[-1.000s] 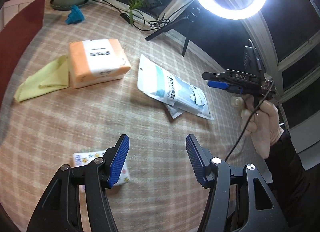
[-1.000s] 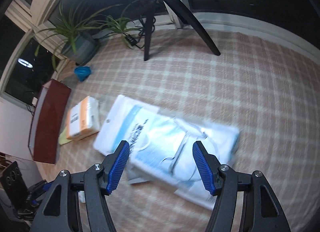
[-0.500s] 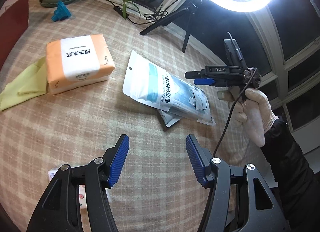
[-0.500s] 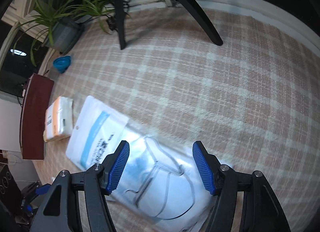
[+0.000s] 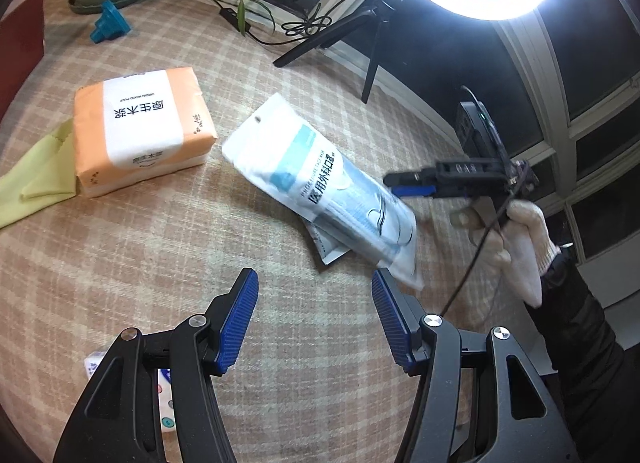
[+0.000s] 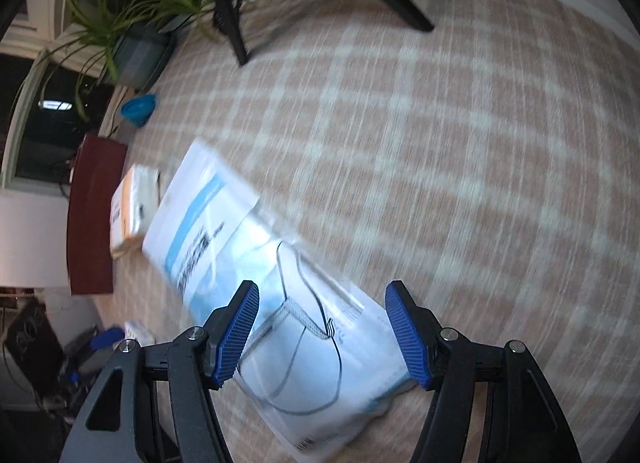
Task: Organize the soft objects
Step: 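Move the right tool over the white face-mask bag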
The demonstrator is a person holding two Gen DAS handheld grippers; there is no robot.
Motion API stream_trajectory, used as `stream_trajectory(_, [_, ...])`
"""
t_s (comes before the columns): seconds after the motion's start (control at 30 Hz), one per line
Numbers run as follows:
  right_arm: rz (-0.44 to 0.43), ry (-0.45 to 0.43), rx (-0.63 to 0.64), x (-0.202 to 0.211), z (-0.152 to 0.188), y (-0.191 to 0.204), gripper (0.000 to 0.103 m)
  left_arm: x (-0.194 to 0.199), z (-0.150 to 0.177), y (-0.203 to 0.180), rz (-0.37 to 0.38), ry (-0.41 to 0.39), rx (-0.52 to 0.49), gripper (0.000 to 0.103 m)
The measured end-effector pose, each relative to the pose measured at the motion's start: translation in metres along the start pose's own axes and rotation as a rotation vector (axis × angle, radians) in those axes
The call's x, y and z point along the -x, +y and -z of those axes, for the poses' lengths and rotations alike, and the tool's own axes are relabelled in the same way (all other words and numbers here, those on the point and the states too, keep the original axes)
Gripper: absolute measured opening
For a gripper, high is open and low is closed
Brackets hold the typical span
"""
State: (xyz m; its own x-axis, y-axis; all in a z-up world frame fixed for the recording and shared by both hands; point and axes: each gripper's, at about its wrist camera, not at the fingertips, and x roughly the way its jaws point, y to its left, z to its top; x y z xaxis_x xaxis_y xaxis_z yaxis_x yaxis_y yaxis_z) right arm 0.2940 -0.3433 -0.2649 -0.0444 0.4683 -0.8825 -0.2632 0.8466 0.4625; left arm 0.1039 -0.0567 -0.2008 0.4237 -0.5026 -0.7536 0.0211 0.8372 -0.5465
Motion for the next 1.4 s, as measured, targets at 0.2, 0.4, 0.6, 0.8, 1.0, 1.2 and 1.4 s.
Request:
stream_trajectory(0.2, [-0.071,0.045,0.026,-0.002,0.034,0.009,0.062,-0.01,-0.007,0.001,0.0,0.015,0.001,0.058])
stream_trajectory(0.4, [-0.154,0.07,0.025,-0.01,0.064,0.019,0.062,-0.021,-0.02,0.004,-0.015,0.018,-0.007,0.058])
stream_trajectory(0.6, [-0.202,0.04,0.015,-0.012,0.082,0.022,0.062,-0.032,-0.036,0.004,-0.069,0.017,-0.056,0.058])
stream_trajectory(0.8, [-0.213,0.014,0.002,-0.007,0.091,0.015,0.062,-0.047,-0.051,0.005,-0.106,0.017,-0.079,0.058])
stream_trajectory(1.0, [-0.203,0.008,0.02,-0.012,0.092,0.025,0.062,-0.067,-0.059,0.006,-0.15,0.027,-0.101,0.057])
stream_trajectory(1.2, [-0.156,0.005,0.061,-0.012,0.094,0.034,0.062,-0.082,-0.07,0.015,-0.167,0.03,-0.089,0.056])
stream_trajectory(1.4, [-0.121,0.01,0.089,-0.012,0.094,0.037,0.062,-0.089,-0.073,0.023,-0.17,0.031,-0.099,0.056])
